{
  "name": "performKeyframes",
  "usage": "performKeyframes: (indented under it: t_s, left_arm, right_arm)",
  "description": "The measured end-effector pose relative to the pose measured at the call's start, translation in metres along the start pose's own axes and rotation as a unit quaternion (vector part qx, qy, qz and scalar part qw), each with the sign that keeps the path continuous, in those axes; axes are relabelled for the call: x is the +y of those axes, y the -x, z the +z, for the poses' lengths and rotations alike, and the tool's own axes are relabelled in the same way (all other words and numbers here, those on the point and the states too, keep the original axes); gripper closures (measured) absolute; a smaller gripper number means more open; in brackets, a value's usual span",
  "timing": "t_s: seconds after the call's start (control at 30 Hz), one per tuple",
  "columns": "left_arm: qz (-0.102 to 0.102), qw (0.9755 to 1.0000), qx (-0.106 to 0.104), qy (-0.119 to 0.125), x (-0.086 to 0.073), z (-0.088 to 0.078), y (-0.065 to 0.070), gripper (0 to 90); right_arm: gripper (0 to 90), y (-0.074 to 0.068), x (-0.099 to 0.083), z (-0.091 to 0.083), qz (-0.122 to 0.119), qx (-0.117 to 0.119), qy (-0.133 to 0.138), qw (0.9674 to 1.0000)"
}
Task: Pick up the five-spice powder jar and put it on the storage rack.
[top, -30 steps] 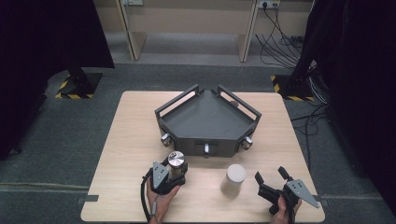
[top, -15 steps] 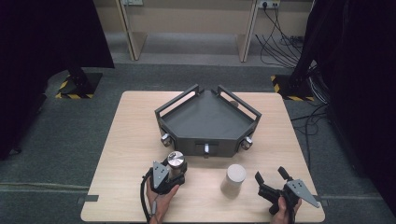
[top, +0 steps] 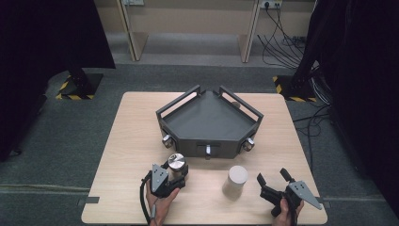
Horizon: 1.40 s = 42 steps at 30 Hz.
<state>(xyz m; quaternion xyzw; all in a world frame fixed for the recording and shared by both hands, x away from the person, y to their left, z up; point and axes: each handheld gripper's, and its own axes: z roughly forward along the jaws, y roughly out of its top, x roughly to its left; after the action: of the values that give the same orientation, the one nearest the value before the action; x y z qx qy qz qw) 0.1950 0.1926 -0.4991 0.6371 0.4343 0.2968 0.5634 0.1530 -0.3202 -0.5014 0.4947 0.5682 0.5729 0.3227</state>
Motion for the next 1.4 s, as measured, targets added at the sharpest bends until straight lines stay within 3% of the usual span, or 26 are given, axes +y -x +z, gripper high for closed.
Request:
performKeyframes:
  t_s: [0.47,0.73,0.93,1.07,1.2,1.4]
  left_arm:
    - [-0.009,0.9999,-0.013,0.004,0.016,-0.005,-0.002,30.6]
    - [0.003,0.9997,-0.023,0.008,0.029,-0.008,0.000,30.6]
    - [0.001,0.9994,-0.035,0.002,0.049,-0.006,-0.003,30.6]
    - [0.015,0.9989,-0.044,-0.003,0.064,-0.004,-0.002,30.6]
    - [0.013,0.9977,-0.065,-0.007,0.079,-0.001,-0.007,30.6]
    - [0.025,0.9966,-0.077,-0.013,0.104,0.002,-0.008,30.6]
  right_arm:
    - [1.0,0.000,0.000,0.000,0.000,0.000,0.000,1.0000]
    - [1.0,0.000,0.000,0.000,0.000,0.000,-0.001,1.0000]
    - [1.0,0.000,0.000,0.000,0.000,0.000,-0.001,1.0000]
    - [1.0,0.001,0.000,0.000,0.001,0.000,-0.002,1.0000]
    - [1.0,0.001,0.000,0.000,0.001,0.001,-0.002,1.0000]
    - [1.0,0.001,0.001,0.000,0.001,0.001,-0.003,1.0000]
